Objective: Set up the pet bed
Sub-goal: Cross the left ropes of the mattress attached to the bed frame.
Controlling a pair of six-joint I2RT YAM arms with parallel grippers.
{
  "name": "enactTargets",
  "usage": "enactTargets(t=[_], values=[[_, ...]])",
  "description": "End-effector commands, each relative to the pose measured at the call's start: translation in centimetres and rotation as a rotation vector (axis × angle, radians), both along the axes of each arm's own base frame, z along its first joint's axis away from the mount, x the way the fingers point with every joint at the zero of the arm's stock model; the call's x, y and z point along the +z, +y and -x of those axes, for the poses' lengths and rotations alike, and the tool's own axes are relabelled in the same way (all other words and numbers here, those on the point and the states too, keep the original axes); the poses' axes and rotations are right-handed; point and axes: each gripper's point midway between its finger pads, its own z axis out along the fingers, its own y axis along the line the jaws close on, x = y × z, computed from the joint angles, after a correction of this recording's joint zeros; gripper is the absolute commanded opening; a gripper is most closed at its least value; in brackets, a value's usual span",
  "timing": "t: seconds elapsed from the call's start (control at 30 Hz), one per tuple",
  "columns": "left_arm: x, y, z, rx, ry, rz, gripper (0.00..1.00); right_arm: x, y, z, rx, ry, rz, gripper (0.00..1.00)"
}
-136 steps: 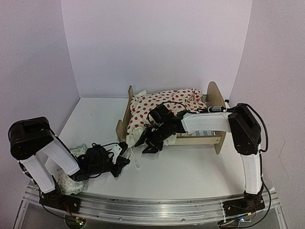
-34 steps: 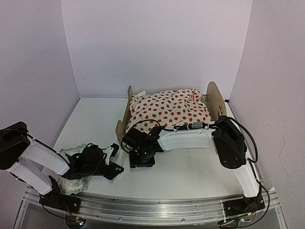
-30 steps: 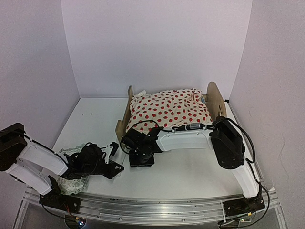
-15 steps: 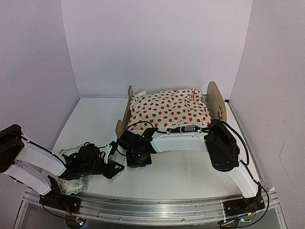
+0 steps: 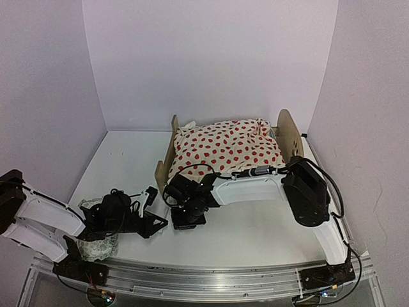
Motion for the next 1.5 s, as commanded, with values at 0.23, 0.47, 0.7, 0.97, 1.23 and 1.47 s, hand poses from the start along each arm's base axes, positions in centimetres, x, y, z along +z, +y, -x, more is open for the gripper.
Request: enactTargets(t=[0.23,0.47,0.7,0.97,1.23,1.47], values=[[2.3,-1.3,0.1,-0.068,-0.030,0.005,0.10,2.6,2.4,3.1,0.050,0.142,-0.242,0.00],[2.1,-1.9,0.1,-0.081,-0.013,0.009,0.08,3.0,3.1,2.5,0.067,0.096,-0.273,0.21],[1.6,-3.0,-0.5,-0.096,0.005,-0.011,0.07,4.4,1.1,2.5,0.069,0.065,-0.268,0.30],[0.6,-4.1,-1.2,-0.097,0.041,-0.047,0.07,7.7,-3.0,2.3,0.057,-0.022,-0.255,0.30],[-2.1,-5.0,-2.0,-0.091,0.119,-0.146,0.08,10.0,-4.9,2.2,0.052,-0.082,-0.252,0.30],[-1.2,-5.5,-2.4,-0.085,0.109,-0.127,0.35,10.1,-5.5,2.1,0.054,-0.104,-0.231,0.30]])
